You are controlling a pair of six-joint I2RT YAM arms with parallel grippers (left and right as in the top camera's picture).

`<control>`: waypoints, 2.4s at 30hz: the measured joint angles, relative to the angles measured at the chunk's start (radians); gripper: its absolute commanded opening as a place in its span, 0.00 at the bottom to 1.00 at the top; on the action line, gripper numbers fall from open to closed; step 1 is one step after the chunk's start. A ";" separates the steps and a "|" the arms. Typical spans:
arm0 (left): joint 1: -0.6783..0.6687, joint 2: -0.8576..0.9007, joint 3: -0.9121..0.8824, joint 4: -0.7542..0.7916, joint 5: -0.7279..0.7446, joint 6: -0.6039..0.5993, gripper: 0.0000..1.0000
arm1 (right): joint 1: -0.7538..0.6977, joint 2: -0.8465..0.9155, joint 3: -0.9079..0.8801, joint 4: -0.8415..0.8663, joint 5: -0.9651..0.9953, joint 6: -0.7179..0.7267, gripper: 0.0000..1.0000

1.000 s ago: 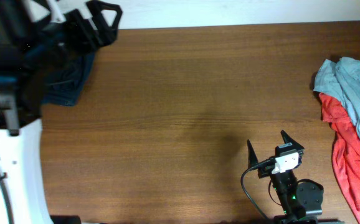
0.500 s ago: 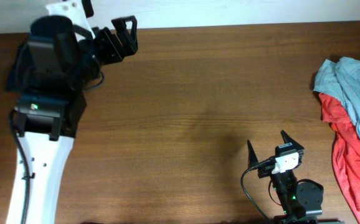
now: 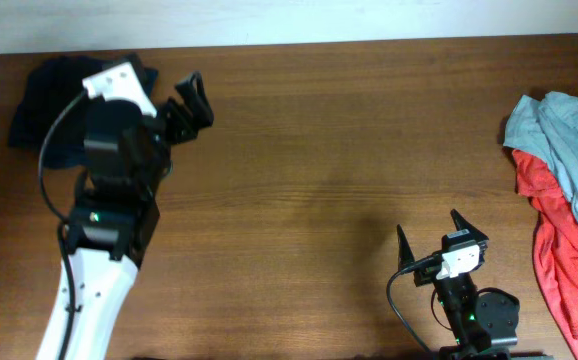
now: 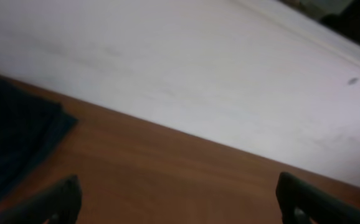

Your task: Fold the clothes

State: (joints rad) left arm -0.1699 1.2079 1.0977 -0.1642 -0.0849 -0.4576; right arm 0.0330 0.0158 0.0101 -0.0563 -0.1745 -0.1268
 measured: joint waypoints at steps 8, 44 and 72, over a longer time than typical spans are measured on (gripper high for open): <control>0.000 -0.135 -0.342 0.240 -0.074 0.000 1.00 | 0.000 0.000 0.000 0.000 0.000 0.000 0.99; 0.047 -0.688 -1.085 0.385 -0.190 0.001 0.99 | 0.000 0.000 0.000 0.000 0.000 0.000 0.99; 0.091 -1.103 -1.086 0.111 -0.203 0.278 0.99 | 0.000 0.000 0.000 0.000 0.000 0.000 0.99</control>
State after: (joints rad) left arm -0.0788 0.1047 0.0120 -0.0536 -0.2874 -0.1799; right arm 0.0330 0.0158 0.0101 -0.0563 -0.1741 -0.1268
